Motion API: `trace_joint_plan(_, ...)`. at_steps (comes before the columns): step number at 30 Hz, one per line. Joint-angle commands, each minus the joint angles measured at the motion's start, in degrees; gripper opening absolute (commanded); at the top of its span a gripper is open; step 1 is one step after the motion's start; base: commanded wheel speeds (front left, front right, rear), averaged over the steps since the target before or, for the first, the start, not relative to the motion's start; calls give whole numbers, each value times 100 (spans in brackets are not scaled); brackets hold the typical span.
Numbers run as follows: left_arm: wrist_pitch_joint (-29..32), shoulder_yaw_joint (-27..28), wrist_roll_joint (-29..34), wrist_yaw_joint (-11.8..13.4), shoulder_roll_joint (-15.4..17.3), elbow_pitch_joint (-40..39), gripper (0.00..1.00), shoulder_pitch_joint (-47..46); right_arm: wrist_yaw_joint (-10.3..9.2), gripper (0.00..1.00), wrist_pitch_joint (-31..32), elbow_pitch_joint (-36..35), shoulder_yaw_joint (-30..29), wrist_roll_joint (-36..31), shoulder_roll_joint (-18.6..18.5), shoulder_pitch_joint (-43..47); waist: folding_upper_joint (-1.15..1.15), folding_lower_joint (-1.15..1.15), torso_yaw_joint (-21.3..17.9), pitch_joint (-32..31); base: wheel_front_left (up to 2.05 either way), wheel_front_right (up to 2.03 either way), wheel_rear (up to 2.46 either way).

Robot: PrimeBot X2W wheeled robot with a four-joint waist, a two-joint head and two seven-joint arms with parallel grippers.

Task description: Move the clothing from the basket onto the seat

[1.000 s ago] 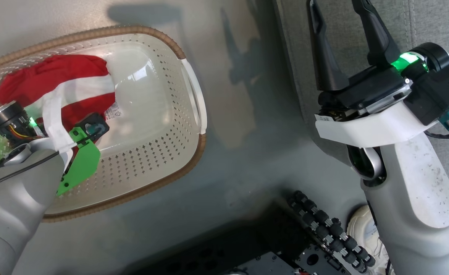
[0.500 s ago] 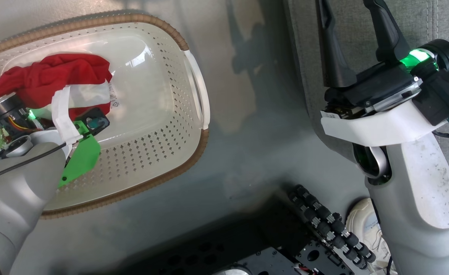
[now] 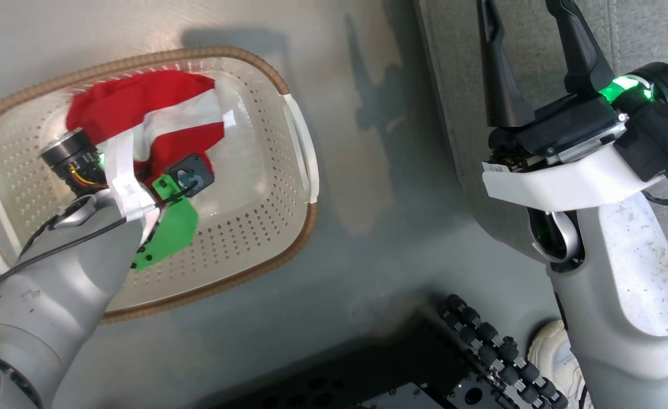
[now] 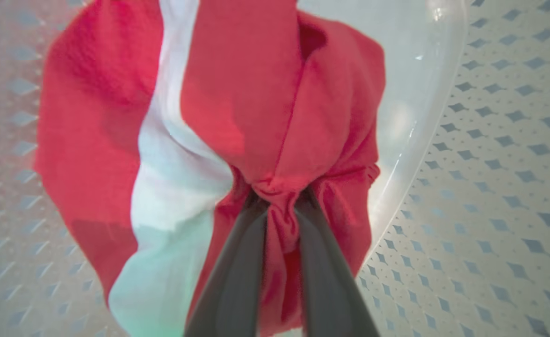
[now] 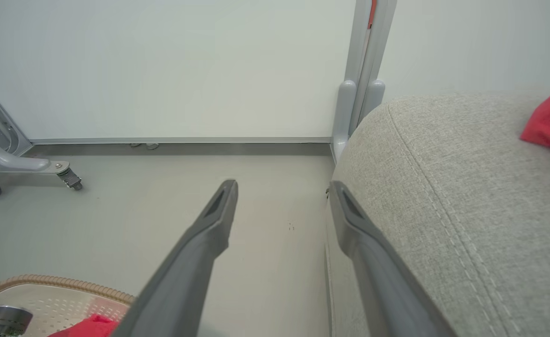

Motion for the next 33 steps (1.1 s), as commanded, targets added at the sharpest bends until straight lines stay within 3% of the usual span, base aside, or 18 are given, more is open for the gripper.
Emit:
trace_joint_plan(1,-130,3,-78,-11,-46,-9,0,58,-4,100,-11,44,-23,-35,-12,84,0,0,160,-314,0,0,0)
trace_joint_plan(22,-1991,64,-1497,-11,-767,32,0,552,-4,100,-11,691,-342,-267,-14,880,0,0,944,-2349,0,0,0)
trace_joint_plan(29,-2205,229,-1873,-11,-889,-267,0,727,-4,100,-12,848,-448,-315,-14,1252,0,0,1155,-2977,0,0,0)
trace_joint_plan(33,-2208,683,-1942,10,-823,-864,0,857,-4,100,-11,911,-484,-327,-14,1442,0,0,1237,-3277,0,0,0)
